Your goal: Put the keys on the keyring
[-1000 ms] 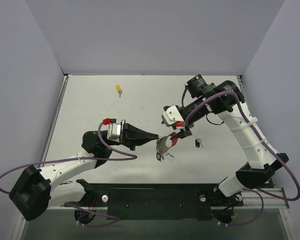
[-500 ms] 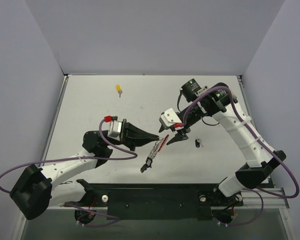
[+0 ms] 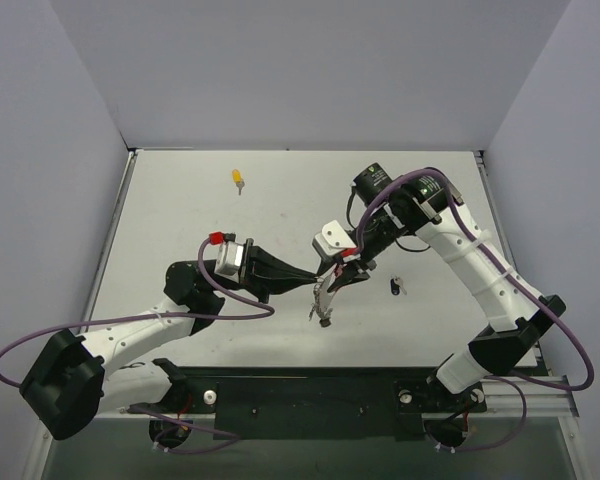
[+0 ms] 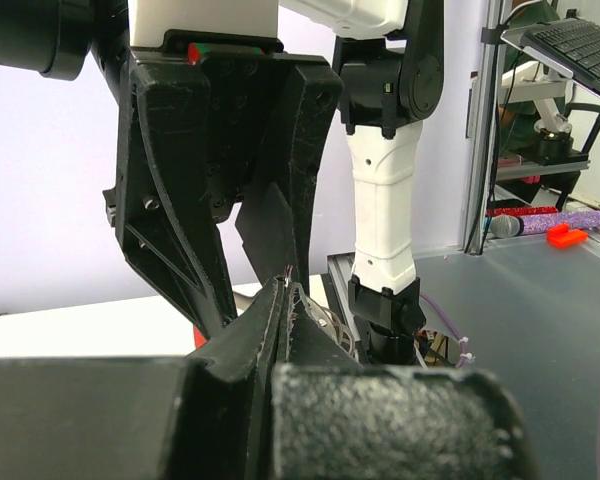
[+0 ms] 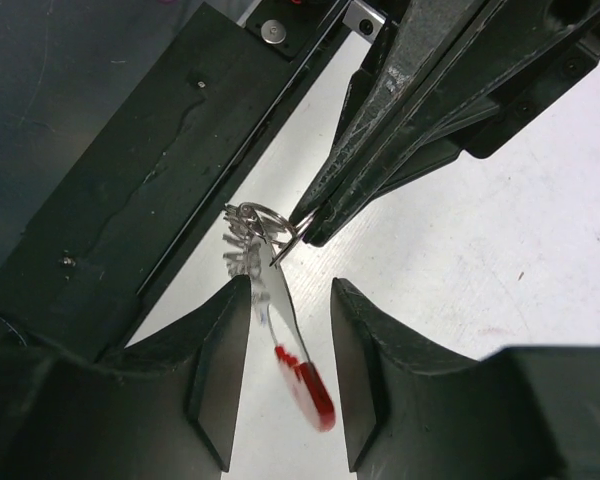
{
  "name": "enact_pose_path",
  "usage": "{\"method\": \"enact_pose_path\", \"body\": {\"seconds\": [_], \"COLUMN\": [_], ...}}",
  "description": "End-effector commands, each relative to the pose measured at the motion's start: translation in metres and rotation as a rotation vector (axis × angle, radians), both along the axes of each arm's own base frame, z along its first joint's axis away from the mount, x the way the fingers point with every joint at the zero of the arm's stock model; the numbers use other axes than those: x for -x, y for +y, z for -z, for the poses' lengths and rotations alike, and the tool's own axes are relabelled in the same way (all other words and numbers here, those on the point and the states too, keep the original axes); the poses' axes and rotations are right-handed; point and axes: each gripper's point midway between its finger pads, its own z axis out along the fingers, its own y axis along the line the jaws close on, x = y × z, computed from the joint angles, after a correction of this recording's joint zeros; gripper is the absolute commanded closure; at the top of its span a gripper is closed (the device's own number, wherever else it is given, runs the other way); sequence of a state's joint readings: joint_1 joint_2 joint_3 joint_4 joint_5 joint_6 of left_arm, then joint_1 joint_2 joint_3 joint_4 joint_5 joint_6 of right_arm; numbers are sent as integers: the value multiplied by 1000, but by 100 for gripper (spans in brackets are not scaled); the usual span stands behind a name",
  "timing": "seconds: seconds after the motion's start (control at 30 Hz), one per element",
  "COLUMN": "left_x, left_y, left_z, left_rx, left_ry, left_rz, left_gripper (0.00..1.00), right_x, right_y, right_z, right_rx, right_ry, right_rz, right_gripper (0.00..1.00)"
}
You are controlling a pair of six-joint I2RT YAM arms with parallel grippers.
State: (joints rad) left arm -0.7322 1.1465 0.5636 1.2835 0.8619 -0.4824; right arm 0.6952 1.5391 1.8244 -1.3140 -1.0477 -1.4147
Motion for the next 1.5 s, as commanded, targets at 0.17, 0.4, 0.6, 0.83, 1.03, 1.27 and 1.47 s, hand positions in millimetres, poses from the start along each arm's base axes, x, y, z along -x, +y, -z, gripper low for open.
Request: {"method": "enact_pose_path", "body": {"seconds": [0.17,0.4,0.6,0.83,1.03,1.27,1.47], "left_x": [12,14,14,14,17,21,17], "left_y": [11,11,10,7,6,5,4], "left_z": [-31,-31,-27,-21,-20,-11,7], "left_rx": [93,89,80,54,30,-74,-203], "left_ry": [-123,-120,-108,-100,-117,-195,-268], "left_rz": [6,16,25,39,58,74,50], "left_gripper": [100,100,100,100,100,100,100], "right_x": [49,50,51,52,55,60,66], "right_y": [-34,-32,-32,-31,-31,-26,-21], "right_z": [6,6,3,1,4,7,12], "right_rx": [141,141,141,138,151,173,199], "right_ry": [213,221,224,229,247,342,409], "right_rz": [-18,-19,-17,-11,-15,5,4], "right_gripper": [75,93,100,100,100,100,100]}}
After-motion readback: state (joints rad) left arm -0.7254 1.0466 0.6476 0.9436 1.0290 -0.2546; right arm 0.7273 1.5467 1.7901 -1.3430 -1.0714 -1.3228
